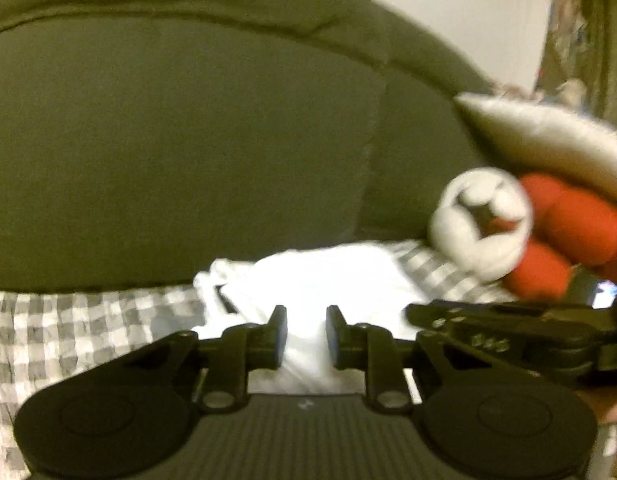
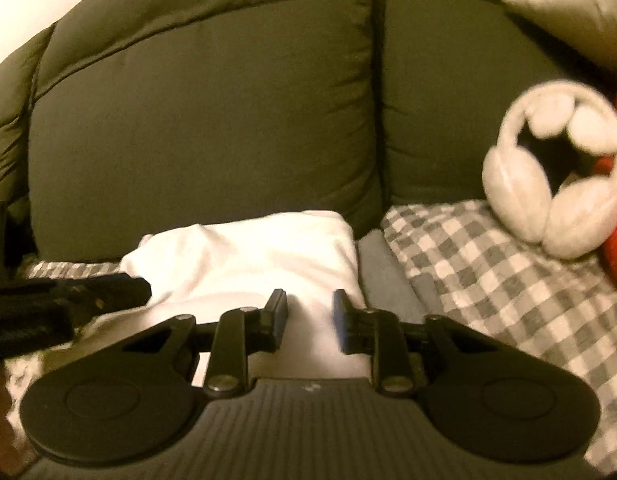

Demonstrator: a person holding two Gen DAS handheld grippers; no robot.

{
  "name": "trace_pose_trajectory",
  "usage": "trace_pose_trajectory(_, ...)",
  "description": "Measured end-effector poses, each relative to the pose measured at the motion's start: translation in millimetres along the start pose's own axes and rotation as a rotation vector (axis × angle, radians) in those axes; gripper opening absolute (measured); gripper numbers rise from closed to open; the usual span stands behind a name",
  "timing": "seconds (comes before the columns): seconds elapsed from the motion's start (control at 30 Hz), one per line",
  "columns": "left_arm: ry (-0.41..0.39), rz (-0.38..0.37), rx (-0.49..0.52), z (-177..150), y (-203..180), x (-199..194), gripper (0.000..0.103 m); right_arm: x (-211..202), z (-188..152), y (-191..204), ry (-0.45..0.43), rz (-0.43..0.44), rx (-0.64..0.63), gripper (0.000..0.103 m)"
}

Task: Fold clothes
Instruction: 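Lower the folded shirt onto the grey cloth and open both grippers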

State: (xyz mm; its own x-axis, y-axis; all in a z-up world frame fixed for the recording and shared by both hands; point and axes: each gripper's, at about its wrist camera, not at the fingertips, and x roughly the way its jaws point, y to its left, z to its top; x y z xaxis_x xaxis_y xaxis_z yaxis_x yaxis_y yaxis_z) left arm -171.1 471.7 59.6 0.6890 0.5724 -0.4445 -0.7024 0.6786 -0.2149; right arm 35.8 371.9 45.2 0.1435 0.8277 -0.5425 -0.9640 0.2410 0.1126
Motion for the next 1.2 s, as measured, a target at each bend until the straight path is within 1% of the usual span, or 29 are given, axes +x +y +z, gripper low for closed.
trace_pose_trajectory(0.07, -0.017, 0.012, 0.041, -3.6, -4.4, -8.8, 0.022, -9.3, 2.0, 3.7, -0.002, 0.009, -0.029, 0.034)
trace_pose_trajectory(0.17, -0.009, 0.007, 0.054, -11.9, -4.8, -14.7, 0.022, -21.5, 2.4, 5.6, 0.007, 0.028, -0.037, 0.034)
trace_pose_trajectory(0.27, 0.006, 0.016, 0.052, -21.5, -4.7, -14.8, 0.022, -22.7, -3.7, 6.1, 0.058, 0.062, -0.030, 0.034)
trace_pose_trajectory(0.33, 0.016, 0.042, 0.066, -27.0, -6.2, -13.5, 0.022, -18.7, -11.9, 7.4, 0.081, 0.049, -0.050, 0.034)
trace_pose_trajectory(0.4, 0.030, 0.081, 0.076, -30.9, -7.4, -11.4, 0.022, -17.5, -19.0, 5.1, 0.061, 0.055, -0.040, 0.033)
trace_pose_trajectory(0.43, 0.033, 0.089, 0.079, -32.6, -7.2, -10.2, 0.022, -16.4, -21.5, 4.1, 0.053, 0.057, -0.036, 0.033)
trace_pose_trajectory(0.67, 0.018, 0.106, 0.117, -42.8, -9.6, -4.3, 0.023, -8.7, -34.8, 3.1, 0.025, 0.043, -0.054, 0.032)
trace_pose_trajectory(0.77, 0.011, 0.103, 0.114, -44.5, -8.6, -4.9, 0.023, -10.4, -36.9, 5.0, 0.011, 0.030, -0.042, 0.032)
trace_pose_trajectory(0.9, 0.031, 0.114, 0.095, -36.3, -10.9, -7.2, 0.024, -12.7, -39.7, 7.6, -0.007, 0.013, -0.026, 0.032)
trace_pose_trajectory(0.93, 0.036, 0.117, 0.080, -33.6, -11.1, -10.7, 0.025, -14.1, -38.7, 9.0, -0.008, 0.008, -0.019, 0.035)
trace_pose_trajectory(0.97, 0.040, 0.120, 0.067, -31.6, -11.0, -14.6, 0.029, -16.5, -36.4, 10.7, -0.005, 0.008, -0.011, 0.037)
trace_pose_trajectory(1.0, 0.043, 0.123, 0.053, -29.5, -11.0, -18.6, 0.033, -20.1, -33.2, 12.9, 0.000, 0.014, -0.007, 0.042)
trace_pose_trajectory(1.03, 0.042, 0.134, 0.050, -29.8, -11.5, -22.9, 0.034, -23.7, -31.0, 14.8, 0.001, 0.024, -0.011, 0.047)
trace_pose_trajectory(1.13, 0.046, 0.165, 0.054, -35.6, -13.2, -34.6, 0.035, -35.1, -26.6, 22.1, 0.003, 0.032, -0.052, 0.047)
trace_pose_trajectory(1.2, 0.064, 0.171, 0.050, -40.5, -13.5, -39.5, 0.035, -38.5, -26.9, 22.3, 0.027, 0.028, -0.051, 0.047)
